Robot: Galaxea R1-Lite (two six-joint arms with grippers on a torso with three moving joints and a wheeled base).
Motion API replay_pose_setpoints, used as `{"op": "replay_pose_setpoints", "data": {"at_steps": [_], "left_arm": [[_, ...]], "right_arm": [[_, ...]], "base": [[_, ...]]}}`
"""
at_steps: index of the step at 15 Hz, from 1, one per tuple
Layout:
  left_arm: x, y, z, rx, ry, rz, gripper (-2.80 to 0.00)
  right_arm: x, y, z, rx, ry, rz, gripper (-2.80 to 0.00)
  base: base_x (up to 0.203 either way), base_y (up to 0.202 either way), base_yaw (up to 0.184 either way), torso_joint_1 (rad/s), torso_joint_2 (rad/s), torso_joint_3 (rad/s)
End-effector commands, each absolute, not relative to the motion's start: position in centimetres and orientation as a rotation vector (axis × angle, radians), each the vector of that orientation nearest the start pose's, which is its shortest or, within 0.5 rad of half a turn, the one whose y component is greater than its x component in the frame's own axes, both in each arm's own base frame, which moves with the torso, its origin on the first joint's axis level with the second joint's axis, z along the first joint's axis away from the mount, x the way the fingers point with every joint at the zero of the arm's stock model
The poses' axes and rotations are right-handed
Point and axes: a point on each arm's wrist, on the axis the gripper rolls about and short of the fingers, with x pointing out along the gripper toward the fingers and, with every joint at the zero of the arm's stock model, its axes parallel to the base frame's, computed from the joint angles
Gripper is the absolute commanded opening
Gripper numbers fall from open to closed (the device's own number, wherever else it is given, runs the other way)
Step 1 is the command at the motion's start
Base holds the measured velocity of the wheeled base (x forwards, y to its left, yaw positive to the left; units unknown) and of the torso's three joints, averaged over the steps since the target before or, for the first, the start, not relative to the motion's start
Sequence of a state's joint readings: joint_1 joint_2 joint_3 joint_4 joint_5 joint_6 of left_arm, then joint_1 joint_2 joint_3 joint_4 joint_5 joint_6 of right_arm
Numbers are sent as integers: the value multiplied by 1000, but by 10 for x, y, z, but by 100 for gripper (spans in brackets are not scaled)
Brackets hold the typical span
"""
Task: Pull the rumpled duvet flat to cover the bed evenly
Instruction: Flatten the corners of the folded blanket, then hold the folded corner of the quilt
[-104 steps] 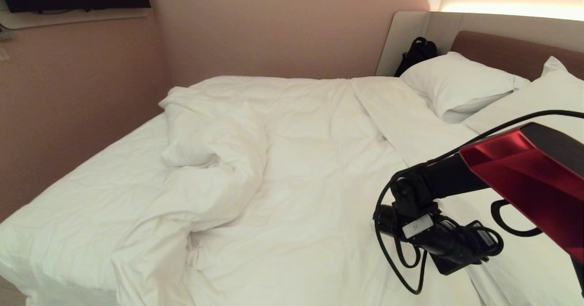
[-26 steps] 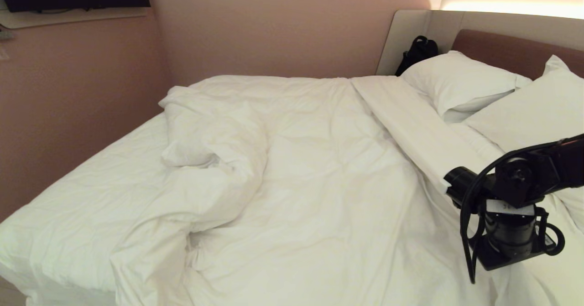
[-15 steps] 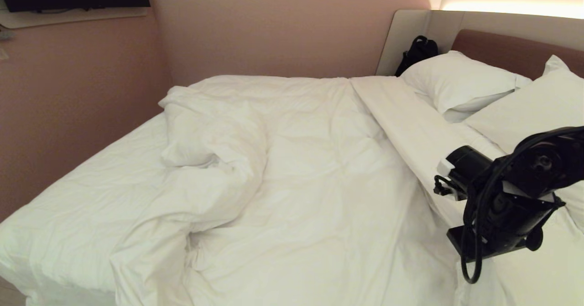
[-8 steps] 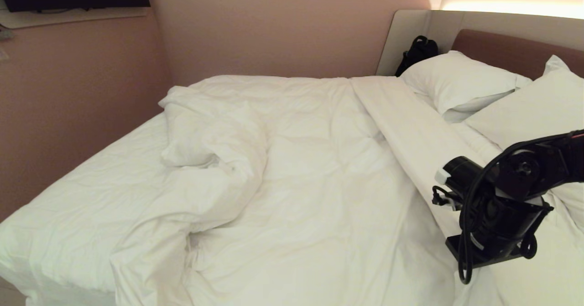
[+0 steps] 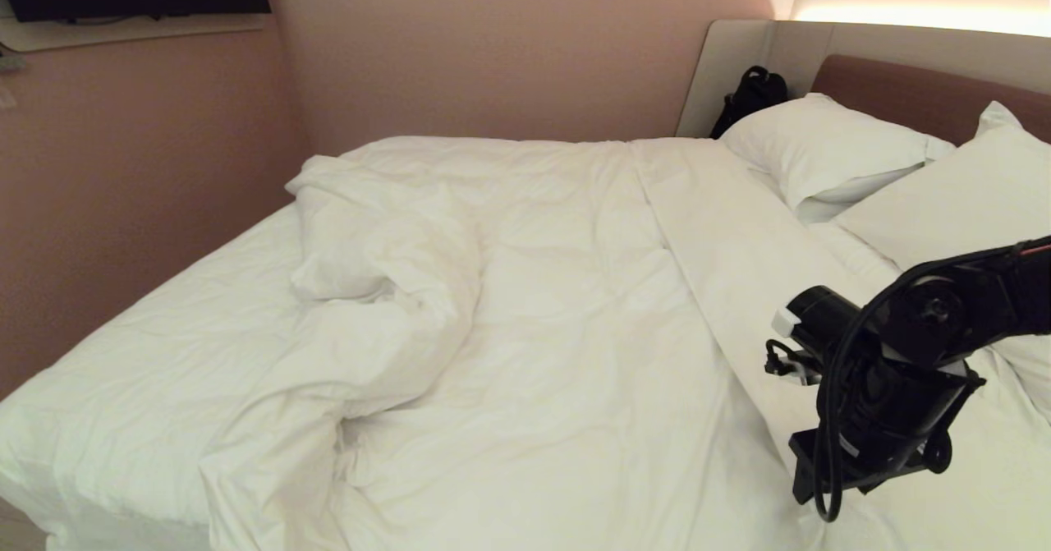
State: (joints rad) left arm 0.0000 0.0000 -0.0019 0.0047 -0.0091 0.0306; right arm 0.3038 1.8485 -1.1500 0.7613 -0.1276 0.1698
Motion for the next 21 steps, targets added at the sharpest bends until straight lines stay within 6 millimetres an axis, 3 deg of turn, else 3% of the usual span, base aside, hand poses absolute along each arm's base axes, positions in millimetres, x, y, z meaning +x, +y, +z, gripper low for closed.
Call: {"op": "replay_pose_setpoints", "data": {"at_steps": [1,5,13,14,15,21], "left_arm": [[-23,0,75,31,3,-9,-280],[-23,0,75,31,3,-9,-280],[-23,0,75,31,3,-9,-280],[-23,0,76,31,2,-9,-280],[-23,0,75,31,3,-9,-280],[-23,0,76,31,2,-9,-280]], "right_arm": [[253,83,152,-137,1368,91,0],[234,93,198,4,1245,333,0],[203,73,239,110,1071,389,0],[200,72,238,112,1076,387,-189],[196,70,234,117,1089,382,-280],[164,55,252,237,1006,326,-280]], "base": [[0,0,0,0,0,0],[0,0,0,0,0,0],[0,0,0,0,0,0],[0,0,0,0,0,0],[0,0,0,0,0,0],[0,0,0,0,0,0]]}}
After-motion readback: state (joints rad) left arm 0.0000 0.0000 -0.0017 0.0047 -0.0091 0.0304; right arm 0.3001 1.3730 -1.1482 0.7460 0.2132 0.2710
